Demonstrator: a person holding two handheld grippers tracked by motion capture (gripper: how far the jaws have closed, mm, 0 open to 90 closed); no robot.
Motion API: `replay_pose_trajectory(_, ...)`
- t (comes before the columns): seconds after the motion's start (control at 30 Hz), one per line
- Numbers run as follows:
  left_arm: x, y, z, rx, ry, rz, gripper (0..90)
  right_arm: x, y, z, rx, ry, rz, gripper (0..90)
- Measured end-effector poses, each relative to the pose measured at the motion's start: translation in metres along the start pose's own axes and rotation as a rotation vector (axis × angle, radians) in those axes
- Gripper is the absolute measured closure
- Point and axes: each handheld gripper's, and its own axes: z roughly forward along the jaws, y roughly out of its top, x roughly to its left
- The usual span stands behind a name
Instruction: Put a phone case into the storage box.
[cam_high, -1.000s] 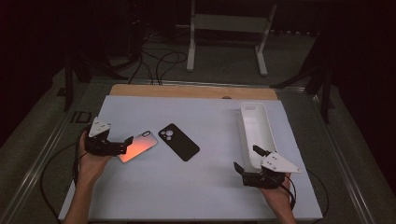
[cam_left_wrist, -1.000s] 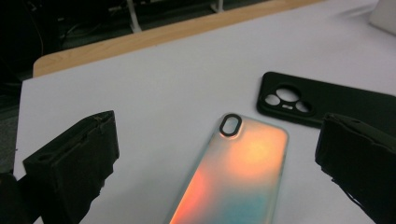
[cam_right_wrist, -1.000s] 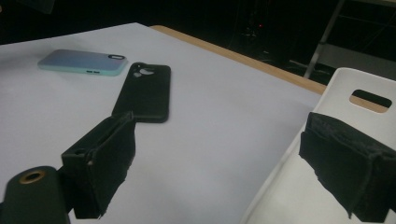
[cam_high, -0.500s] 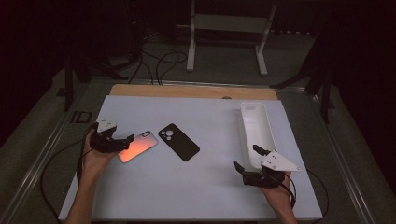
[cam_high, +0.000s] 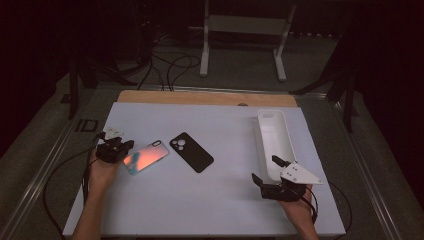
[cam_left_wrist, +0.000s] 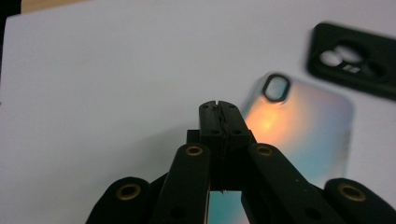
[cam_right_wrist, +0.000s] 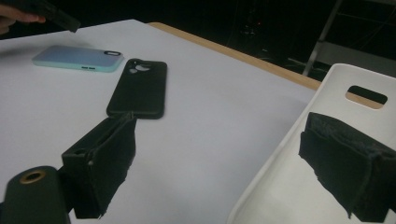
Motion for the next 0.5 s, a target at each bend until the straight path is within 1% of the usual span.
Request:
replay_pose_trajectory(0.1,0.002,-0.005,0.005,0.018,0.01,-0.012,90.0,0.0,0.0,-0.001,-0.006,-0.001,-0.002,10.6)
replay_pose_trajectory(0.13,0.002,-0.005,0.005,0.018,0.01,-0.012,90.0,0.0,0.0,-0.001,-0.006,-0.001,-0.002,10.6)
replay_pose_trajectory(0.23,0.003,-0.009,0.009,0.038,0.015,-0.016,90.0,-0.001,0.0,-0.001,-0.006,-0.002,-0.001,10.6)
replay_pose_trajectory(0.3,0.005,-0.012,0.011,0.051,0.009,-0.023,90.0,0.0,0.0,-0.001,-0.006,-0.002,-0.001,10.6)
replay_pose_trajectory(0.5,0.008,-0.019,0.015,0.083,0.009,-0.033,90.0,0.0,0.0,-0.001,-0.005,-0.003,-0.001,10.7)
